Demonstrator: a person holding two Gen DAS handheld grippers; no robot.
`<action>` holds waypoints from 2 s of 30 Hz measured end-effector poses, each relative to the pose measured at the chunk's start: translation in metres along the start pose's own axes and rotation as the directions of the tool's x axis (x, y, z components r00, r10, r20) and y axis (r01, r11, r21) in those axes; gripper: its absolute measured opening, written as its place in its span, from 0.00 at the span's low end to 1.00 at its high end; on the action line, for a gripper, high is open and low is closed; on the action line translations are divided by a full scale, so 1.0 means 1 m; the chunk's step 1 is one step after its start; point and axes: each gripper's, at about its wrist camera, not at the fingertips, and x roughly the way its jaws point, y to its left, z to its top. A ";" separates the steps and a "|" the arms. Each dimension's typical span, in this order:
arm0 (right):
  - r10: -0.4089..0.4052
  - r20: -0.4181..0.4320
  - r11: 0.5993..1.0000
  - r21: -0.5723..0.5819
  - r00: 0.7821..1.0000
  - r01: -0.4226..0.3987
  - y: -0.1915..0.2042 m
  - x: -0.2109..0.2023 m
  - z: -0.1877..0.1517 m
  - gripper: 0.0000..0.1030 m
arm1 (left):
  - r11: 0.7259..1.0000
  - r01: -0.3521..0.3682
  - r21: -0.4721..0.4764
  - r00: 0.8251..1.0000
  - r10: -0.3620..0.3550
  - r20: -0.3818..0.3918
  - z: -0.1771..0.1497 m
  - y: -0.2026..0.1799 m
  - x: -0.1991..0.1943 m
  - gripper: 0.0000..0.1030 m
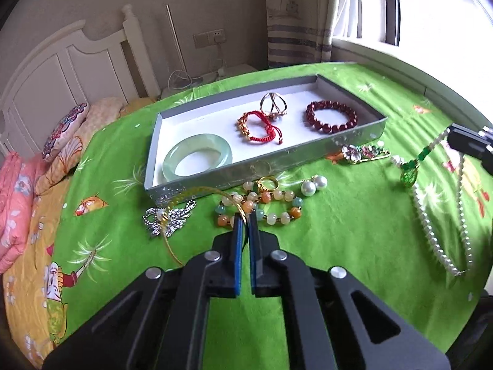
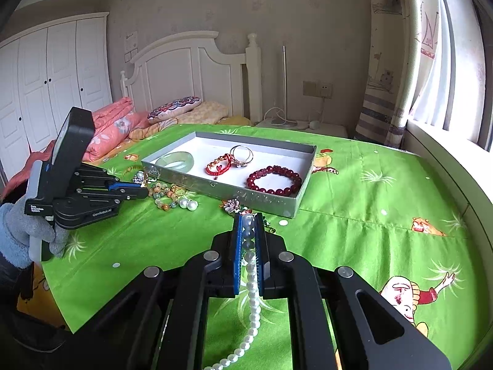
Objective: Organize jewelry
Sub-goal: 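Grasp the thin gold bangle with the left gripper while the right holds the pearl necklace, then lower the gold bangle and pearl necklace into the grey box and open both grippers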
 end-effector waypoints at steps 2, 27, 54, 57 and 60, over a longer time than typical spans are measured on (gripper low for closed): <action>-0.001 0.002 1.000 0.000 1.000 0.001 0.000 0.000 0.000 0.07 | 1.000 0.013 -0.016 1.000 -0.012 0.026 0.000 0.008 -0.013 0.04; 0.037 0.161 0.994 -0.108 0.986 -0.019 0.014 -0.034 0.080 0.07 | 0.999 0.032 0.032 0.989 -0.036 0.143 0.028 0.008 -0.062 0.04; -0.027 0.135 0.993 -0.111 0.990 0.042 -0.008 0.060 0.205 0.07 | 0.999 0.025 0.044 1.000 -0.026 0.010 0.119 0.011 0.043 0.04; -0.023 0.103 0.994 -0.105 0.994 0.034 -0.005 0.077 0.201 0.07 | 1.000 0.017 0.023 1.000 -0.016 -0.025 0.121 0.017 0.066 0.04; -0.014 0.050 0.995 -0.100 0.999 0.019 -0.002 0.099 0.195 0.07 | 1.000 0.024 -0.012 0.998 -0.024 -0.053 0.121 0.025 0.085 0.04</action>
